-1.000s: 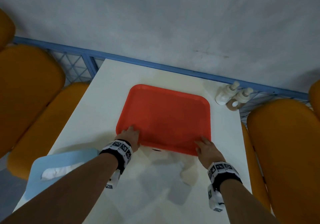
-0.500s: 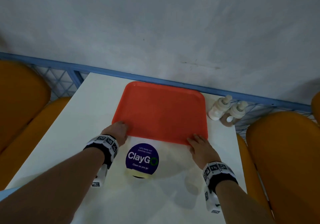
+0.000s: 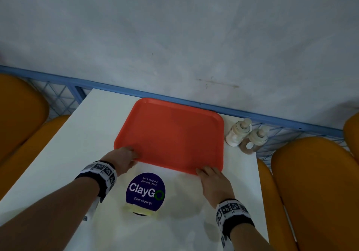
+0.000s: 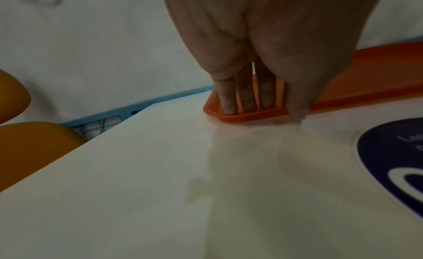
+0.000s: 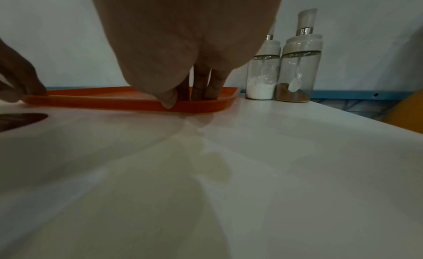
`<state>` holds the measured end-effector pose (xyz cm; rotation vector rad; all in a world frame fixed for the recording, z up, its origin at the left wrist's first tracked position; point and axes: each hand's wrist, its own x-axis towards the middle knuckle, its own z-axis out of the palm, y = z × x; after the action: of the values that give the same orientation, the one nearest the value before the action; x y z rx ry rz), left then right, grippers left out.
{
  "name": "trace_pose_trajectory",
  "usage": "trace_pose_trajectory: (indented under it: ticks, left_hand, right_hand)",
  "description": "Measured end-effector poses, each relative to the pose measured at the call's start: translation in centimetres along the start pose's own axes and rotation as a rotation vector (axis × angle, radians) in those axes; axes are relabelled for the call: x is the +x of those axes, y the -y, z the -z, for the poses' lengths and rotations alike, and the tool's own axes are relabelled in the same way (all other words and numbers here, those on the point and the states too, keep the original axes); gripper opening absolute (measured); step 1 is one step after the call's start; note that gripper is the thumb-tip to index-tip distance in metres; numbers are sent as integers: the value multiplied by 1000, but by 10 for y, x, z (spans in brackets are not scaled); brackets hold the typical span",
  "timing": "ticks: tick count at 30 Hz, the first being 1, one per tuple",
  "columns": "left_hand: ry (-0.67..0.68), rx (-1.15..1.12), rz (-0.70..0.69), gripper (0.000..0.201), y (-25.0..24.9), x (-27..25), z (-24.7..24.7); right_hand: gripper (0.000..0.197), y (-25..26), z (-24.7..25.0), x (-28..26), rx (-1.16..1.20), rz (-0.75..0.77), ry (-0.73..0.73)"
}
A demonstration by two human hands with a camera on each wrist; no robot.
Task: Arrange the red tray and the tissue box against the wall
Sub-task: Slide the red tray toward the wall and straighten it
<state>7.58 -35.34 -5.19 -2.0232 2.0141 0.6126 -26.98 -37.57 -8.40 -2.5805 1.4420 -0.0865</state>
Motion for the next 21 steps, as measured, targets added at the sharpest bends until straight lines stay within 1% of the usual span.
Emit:
trace_pose_trajectory:
  ticks: [3,5,7,15,21]
  left_hand:
    - [-30,10,-4,28,-6,4,0]
    - [-45,8,-3,28,-10,5,0]
    - [-54,6,-2,27,-12,3,-1]
    - [-41,-17,31,24,-13,-16,-6]
    - [-27,-34,70,24,-9,-20,-5]
  right_hand:
    - [41,-4,3,5,32,-47,7]
    - [33,-6,3,4,45,-49,4]
    - [30,-9,3,1,47,-47,-2]
    - [28,-4,-2,-12,67,-45,-11]
    - [34,-3,-6,-16,100,-55,0]
